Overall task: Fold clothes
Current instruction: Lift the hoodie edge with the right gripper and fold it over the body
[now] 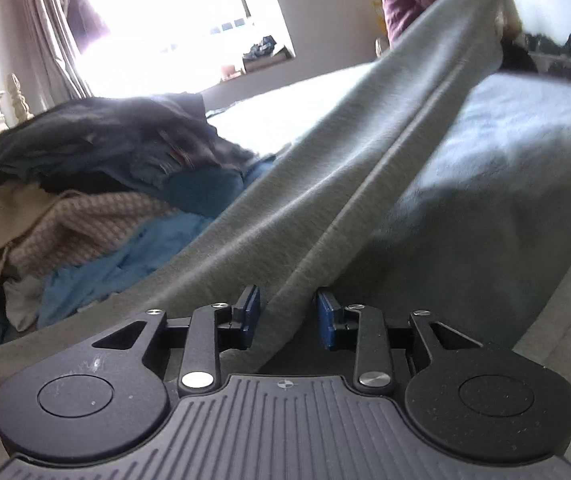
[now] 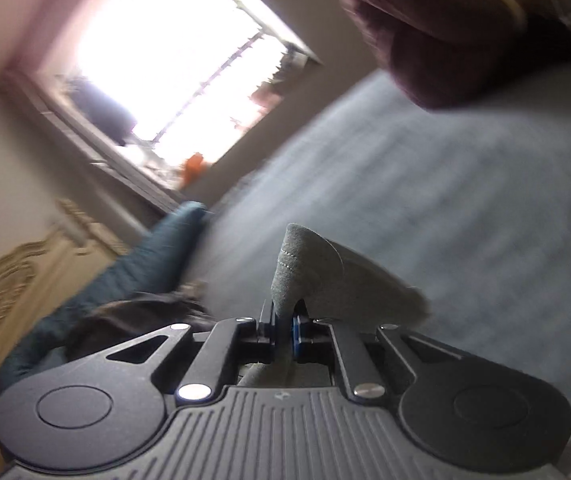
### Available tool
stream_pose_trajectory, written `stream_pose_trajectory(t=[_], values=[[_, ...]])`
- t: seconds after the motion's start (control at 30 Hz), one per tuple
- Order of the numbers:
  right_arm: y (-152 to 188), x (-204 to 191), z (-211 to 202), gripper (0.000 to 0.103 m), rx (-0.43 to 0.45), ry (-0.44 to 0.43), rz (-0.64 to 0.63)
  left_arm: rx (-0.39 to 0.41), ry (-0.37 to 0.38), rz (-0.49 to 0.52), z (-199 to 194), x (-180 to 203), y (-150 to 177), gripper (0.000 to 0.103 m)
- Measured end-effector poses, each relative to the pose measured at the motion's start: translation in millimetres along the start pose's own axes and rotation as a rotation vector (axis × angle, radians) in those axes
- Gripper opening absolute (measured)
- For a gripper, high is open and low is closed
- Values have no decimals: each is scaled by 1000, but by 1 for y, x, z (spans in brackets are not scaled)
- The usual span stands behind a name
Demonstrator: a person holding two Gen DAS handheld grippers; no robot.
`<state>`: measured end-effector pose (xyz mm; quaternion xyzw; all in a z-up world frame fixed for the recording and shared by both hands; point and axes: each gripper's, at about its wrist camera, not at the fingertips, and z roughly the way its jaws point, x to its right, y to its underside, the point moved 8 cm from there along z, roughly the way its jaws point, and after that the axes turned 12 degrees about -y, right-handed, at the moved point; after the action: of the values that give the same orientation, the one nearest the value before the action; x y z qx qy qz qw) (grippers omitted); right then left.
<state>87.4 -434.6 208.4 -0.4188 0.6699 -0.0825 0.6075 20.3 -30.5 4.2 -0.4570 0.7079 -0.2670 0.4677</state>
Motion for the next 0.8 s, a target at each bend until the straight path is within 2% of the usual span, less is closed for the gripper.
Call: stream_pose_trajectory(t=[0.07,0.13,0.23,0.33,0.47,0.57,0.63,0.7,0.8], values=[[7,8,-8,9,3,5,-23,14,-17,26,-4,-1,2,35],[28,43,-13,9,-24,65,-16,2,-40,65,1,0,8,35],[62,110,-16,9,-82,137,105,-29,-44,111,10,3,18,35],[81,150,-21,9,-99,162,207,-51,-10,174,16,13,26,35],[75,155,-22,9,-91,135,250,-31,-37,264,25,20,28,35],[62,137,-16,9,-84,118,203,-36,-51,226,31,16,24,35],[54,127,-6,9,-82,124,171,-54,-59,172,37,11,23,29],[51,126,13,9,-102,158,162,-63,-71,110,40,6,21,13],[38,110,47,9,-113,153,193,-36,-114,22,32,-8,11,6]])
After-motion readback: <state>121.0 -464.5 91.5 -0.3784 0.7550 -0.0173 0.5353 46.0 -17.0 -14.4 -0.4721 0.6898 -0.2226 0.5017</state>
